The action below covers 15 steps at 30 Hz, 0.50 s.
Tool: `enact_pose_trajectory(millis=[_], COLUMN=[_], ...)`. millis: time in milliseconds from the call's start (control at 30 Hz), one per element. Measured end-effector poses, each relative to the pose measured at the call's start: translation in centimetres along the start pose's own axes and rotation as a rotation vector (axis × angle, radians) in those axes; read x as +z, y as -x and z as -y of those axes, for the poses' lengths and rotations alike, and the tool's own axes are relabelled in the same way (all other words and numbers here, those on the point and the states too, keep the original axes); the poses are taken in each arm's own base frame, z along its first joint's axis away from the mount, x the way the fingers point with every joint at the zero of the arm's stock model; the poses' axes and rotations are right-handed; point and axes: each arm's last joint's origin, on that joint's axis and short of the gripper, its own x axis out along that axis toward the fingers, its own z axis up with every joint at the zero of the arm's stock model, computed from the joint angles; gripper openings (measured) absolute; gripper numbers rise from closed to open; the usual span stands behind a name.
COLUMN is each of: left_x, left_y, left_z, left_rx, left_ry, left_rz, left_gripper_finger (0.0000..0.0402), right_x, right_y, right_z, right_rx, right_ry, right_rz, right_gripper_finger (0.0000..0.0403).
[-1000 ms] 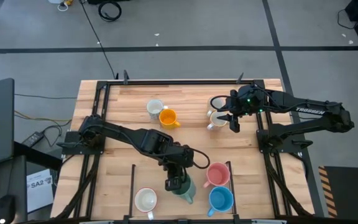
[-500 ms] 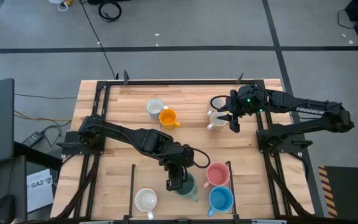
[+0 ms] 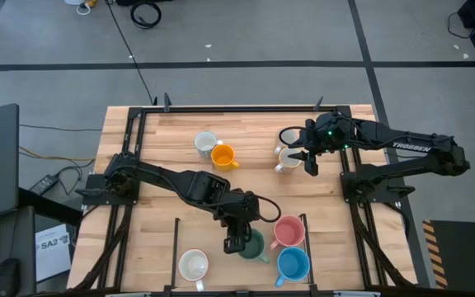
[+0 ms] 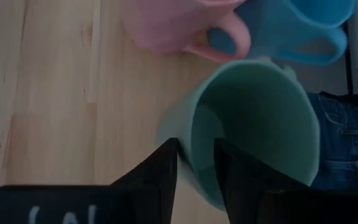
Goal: Place coffee mugs
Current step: Put the green mug on the shelf
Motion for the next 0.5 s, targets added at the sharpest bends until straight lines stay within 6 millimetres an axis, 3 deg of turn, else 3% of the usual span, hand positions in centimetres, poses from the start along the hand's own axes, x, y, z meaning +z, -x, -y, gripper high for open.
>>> enact_pose_trajectory(millis=[300, 500], left_x=[0.6, 1.0], left_y=[0.9, 3.3], left_z=[-0.6, -1.4], left_rx=[-0.015, -0.018], left_ry=[0.012, 0.028], left_rz=[0.036, 0.079], left_gripper_finger=[0.0114, 0.0114], right_x=[0.0, 0.0], right_y=[0.0, 0.0], right_z=[0.0, 0.0], right_rx=[0.000, 0.000], right_ry=[0.000, 0.000], right_rz=[0.000, -0.002], right_gripper_finger=[0.0163, 0.0163])
